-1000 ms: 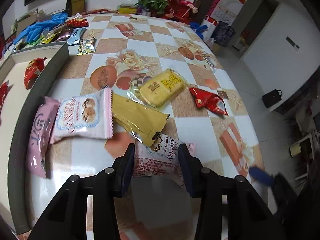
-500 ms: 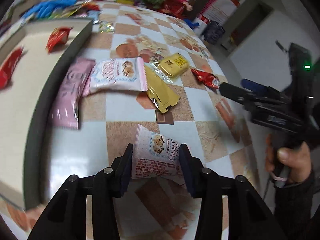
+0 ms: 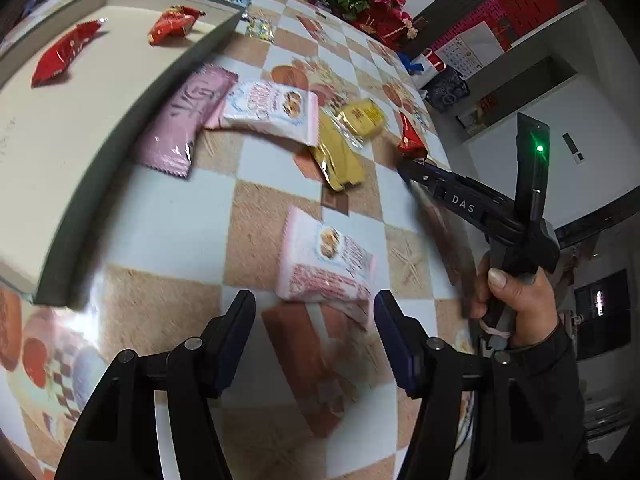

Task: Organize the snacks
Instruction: 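Lower the cranberry packet onto the table and open the left gripper, then grasp the red snack packet with the right gripper and lift it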

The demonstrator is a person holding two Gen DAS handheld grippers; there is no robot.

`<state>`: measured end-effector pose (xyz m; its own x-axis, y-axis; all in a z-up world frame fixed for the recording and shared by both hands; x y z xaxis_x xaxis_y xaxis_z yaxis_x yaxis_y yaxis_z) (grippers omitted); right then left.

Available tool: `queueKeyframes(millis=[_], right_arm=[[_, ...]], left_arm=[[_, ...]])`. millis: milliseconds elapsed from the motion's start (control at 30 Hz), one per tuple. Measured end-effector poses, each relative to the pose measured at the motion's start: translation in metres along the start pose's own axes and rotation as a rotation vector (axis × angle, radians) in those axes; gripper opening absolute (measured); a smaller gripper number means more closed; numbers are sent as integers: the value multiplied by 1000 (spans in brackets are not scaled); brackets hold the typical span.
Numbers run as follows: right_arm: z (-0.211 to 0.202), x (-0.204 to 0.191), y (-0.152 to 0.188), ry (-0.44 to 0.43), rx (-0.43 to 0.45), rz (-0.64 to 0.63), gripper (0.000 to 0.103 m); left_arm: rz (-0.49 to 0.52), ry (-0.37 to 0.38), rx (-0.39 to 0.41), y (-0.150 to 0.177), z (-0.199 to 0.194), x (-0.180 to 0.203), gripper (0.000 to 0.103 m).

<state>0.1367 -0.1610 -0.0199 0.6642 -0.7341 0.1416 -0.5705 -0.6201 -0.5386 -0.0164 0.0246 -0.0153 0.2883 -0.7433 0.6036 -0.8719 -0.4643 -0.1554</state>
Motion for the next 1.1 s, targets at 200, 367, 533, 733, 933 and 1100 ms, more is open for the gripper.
queueKeyframes(millis=[200,367,533,733,933,1100], right_arm=[[-25,-24,9,-8,44,-2,21],[-40,-43,18,-5,19,-8,23],[-45,-67,34,38,-16,-87,70],[-71,-57,21,30,63,-101,73],[-20,-66,1,-19,-33,-322,73],[-6,-56,9,-163,-10,-203,37]], left_arm=[[-5,10,-64,17,9,15,66],[18,30,-61,15,18,28,71],[-20,-9,30,-10,10,14,71],[-70,6,2,-8,7,8,73],[-37,-3,-19,1,13,18,77],[-48,7,-12,0,12,18,80]])
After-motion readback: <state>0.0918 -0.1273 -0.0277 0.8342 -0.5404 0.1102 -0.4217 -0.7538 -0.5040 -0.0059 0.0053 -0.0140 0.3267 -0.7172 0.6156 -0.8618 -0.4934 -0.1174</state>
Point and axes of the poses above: each gripper's, at about its wrist camera, not at the fingertips, and z roughly the way its jaws point, x to its right, y to its underside, the point moved 4 cm from there along z, roughly the way its jaws point, and after that the axes turned 15 degrees about -z, right-handed, at the moved point
